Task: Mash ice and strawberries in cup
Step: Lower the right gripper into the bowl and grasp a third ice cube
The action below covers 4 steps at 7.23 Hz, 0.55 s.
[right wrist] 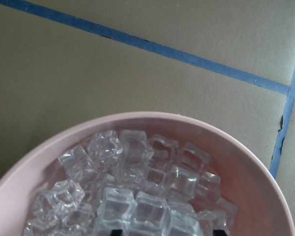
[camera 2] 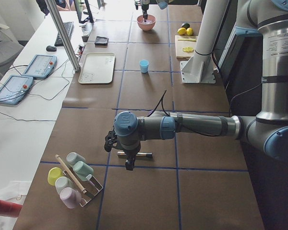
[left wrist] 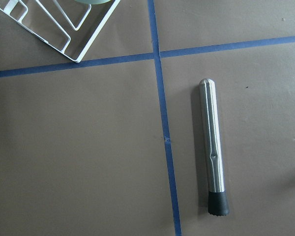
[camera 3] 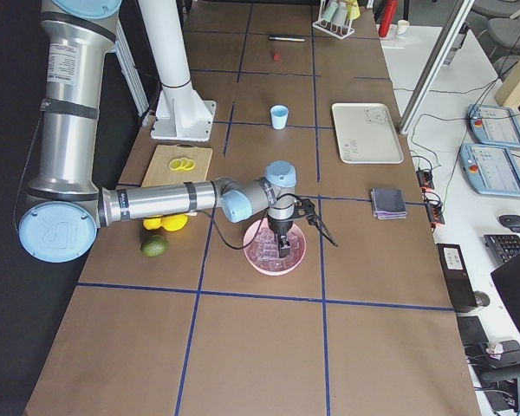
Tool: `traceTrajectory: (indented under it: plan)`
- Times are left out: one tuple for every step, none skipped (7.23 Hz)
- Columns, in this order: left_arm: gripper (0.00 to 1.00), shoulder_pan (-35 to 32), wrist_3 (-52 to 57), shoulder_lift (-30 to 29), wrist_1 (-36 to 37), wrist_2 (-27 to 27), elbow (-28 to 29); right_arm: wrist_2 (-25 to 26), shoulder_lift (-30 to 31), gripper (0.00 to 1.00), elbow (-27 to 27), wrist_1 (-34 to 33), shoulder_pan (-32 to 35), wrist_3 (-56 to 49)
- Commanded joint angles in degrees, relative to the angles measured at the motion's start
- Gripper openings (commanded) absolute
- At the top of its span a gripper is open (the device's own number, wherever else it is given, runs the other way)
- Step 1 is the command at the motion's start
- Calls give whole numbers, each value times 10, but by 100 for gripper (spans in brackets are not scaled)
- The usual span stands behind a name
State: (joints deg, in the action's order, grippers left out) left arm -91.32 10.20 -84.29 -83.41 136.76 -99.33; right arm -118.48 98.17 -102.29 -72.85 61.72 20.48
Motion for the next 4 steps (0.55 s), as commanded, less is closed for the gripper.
traceTrajectory:
  plan:
    - [100, 0, 0, 0, 0, 0, 0, 2, 1, 55, 3, 1, 0, -4]
    - [100, 0, 1, 0, 0, 0, 0, 3, 3, 45, 4, 1, 0, -4]
    - [100, 0, 0, 0, 0, 0, 0, 3, 3, 33, 5, 1, 0, -4]
    - [100, 0, 0, 0, -1, 0, 0, 2, 7, 19, 3, 1, 1, -4]
